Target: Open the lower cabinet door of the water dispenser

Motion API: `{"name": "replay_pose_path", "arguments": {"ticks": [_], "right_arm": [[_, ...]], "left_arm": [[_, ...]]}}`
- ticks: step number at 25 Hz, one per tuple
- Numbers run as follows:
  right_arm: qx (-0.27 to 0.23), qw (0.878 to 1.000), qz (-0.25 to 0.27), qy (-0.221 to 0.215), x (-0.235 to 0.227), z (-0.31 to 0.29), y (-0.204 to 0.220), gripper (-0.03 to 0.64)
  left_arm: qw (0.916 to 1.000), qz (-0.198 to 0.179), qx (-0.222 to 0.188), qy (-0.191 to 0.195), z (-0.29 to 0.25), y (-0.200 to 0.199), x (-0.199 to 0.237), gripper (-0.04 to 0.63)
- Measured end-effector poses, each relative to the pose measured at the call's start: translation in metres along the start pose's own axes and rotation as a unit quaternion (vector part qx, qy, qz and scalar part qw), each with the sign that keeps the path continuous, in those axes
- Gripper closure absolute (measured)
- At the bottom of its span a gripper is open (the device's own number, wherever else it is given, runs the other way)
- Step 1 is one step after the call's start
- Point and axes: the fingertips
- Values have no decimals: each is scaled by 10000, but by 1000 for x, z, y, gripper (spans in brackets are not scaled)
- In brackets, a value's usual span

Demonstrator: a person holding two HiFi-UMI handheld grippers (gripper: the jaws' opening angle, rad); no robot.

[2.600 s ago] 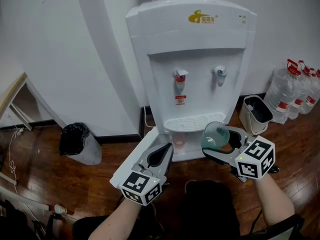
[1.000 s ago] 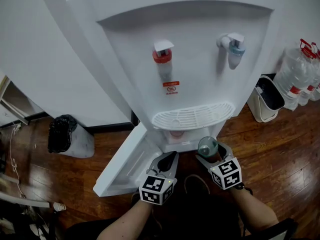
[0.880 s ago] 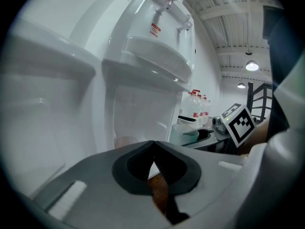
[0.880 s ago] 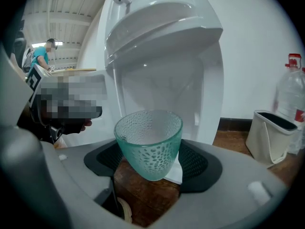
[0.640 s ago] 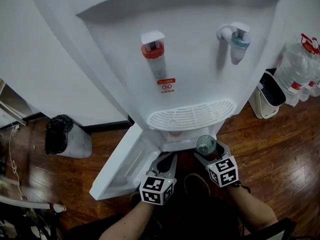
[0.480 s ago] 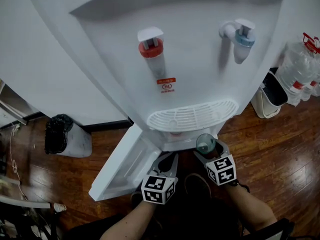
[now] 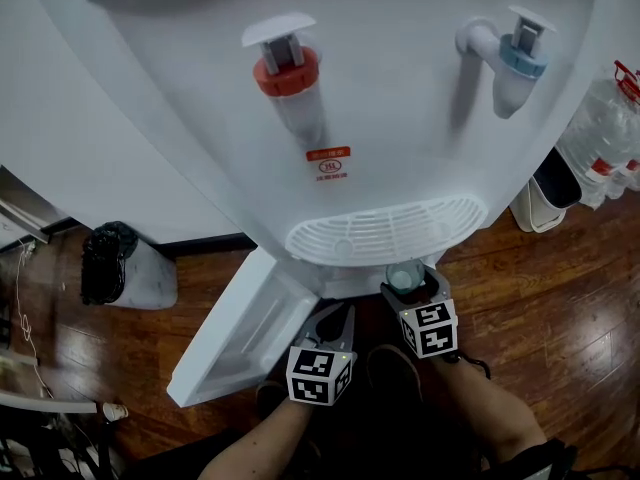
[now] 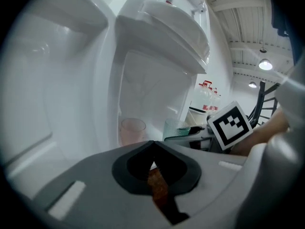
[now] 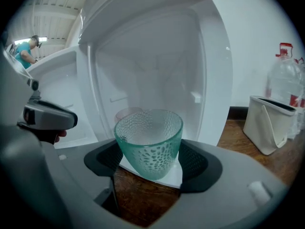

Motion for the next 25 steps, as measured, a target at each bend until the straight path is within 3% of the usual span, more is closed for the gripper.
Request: {"name": "replay_pose_path", "arguments": {"ticks": [3, 11, 25], "right_arm": [[41, 10000, -64, 63, 0, -11, 1, 252], [98, 9998, -117, 106, 0, -37, -1, 252], [127, 9988, -337, 326, -8, -66, -8, 253]], "left_arm": [[9999, -56, 127, 75, -3, 6, 0, 594], [9997, 226, 30, 2, -8, 10, 13, 594], [9995, 297, -19, -64, -14, 11, 20, 595]]}}
Point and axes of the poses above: the fingertips, and each gripper's own axes: z backward along the fingers, x to its left, y out of its underside, and after that the axes turned 14 degrees about y, right-handed
